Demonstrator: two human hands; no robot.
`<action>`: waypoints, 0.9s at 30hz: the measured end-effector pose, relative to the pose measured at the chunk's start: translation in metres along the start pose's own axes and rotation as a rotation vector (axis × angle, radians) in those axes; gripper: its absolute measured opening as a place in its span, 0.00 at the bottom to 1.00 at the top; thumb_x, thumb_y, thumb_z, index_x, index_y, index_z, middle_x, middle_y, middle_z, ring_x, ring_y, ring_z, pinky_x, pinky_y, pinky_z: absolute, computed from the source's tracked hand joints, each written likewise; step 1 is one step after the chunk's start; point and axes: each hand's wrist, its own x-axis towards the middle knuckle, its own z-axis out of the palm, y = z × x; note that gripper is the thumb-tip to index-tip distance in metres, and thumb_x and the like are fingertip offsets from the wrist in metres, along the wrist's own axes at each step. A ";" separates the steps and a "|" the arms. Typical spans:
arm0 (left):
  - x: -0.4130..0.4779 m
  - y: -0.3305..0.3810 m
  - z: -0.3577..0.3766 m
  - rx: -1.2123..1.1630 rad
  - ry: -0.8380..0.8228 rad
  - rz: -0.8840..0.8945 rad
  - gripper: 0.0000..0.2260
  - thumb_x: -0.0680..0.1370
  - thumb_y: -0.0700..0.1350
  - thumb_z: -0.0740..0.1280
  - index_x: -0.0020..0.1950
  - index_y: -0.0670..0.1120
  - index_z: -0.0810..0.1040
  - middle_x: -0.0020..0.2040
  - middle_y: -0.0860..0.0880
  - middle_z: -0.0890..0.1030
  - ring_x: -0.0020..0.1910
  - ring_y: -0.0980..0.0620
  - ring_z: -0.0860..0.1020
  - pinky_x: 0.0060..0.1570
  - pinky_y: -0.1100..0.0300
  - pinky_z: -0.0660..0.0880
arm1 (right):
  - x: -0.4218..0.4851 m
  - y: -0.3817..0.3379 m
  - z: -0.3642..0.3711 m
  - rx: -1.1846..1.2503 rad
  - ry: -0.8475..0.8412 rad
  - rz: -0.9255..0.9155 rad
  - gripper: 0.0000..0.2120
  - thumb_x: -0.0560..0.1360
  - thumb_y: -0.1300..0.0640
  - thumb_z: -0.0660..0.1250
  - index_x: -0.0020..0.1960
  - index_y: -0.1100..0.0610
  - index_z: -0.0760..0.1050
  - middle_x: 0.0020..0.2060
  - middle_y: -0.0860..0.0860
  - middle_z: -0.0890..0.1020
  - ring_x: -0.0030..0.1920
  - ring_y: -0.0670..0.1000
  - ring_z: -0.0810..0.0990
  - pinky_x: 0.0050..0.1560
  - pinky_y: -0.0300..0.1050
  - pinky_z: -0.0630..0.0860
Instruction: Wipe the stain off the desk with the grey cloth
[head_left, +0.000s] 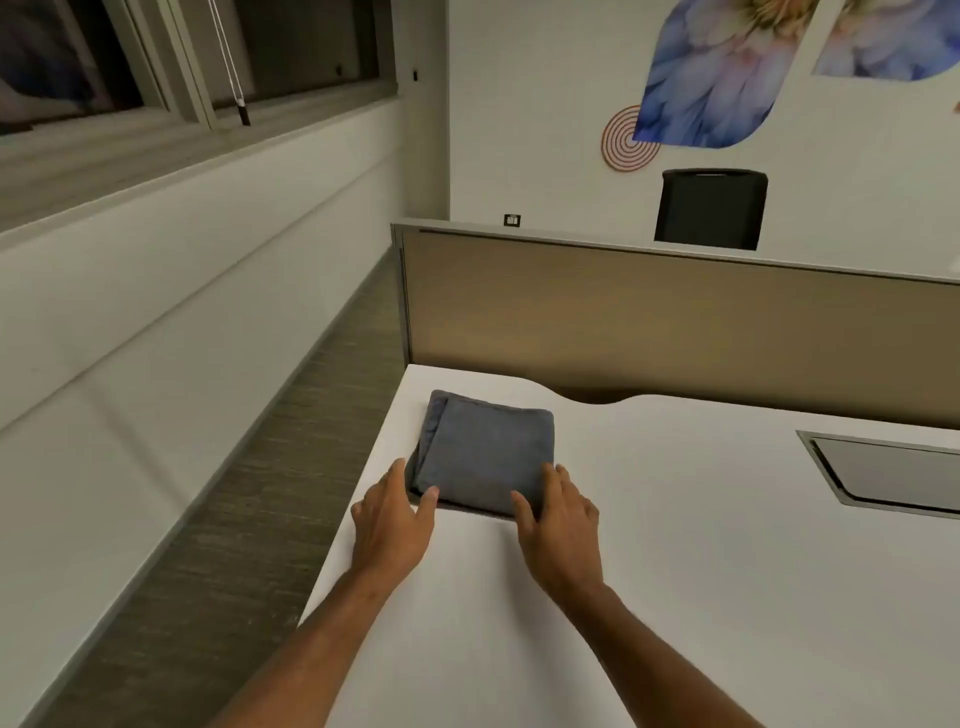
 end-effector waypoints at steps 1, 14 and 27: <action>0.006 0.000 0.001 -0.032 0.003 -0.003 0.29 0.83 0.53 0.65 0.80 0.45 0.62 0.75 0.42 0.73 0.75 0.42 0.68 0.75 0.46 0.59 | 0.004 0.002 0.000 0.062 0.030 0.025 0.24 0.82 0.43 0.59 0.73 0.53 0.63 0.70 0.53 0.74 0.67 0.55 0.75 0.72 0.55 0.64; 0.045 0.015 0.010 -0.126 -0.019 -0.197 0.30 0.80 0.49 0.71 0.78 0.43 0.65 0.71 0.41 0.76 0.71 0.39 0.73 0.72 0.42 0.68 | 0.045 -0.002 0.008 0.484 0.036 0.411 0.28 0.79 0.56 0.68 0.75 0.57 0.63 0.65 0.57 0.78 0.62 0.59 0.79 0.65 0.58 0.77; 0.049 0.025 -0.003 -0.580 -0.090 -0.289 0.05 0.72 0.35 0.68 0.44 0.44 0.79 0.40 0.44 0.75 0.41 0.48 0.72 0.41 0.54 0.67 | 0.052 0.000 -0.005 0.791 0.005 0.522 0.09 0.79 0.63 0.66 0.57 0.55 0.77 0.52 0.52 0.83 0.48 0.51 0.81 0.44 0.43 0.79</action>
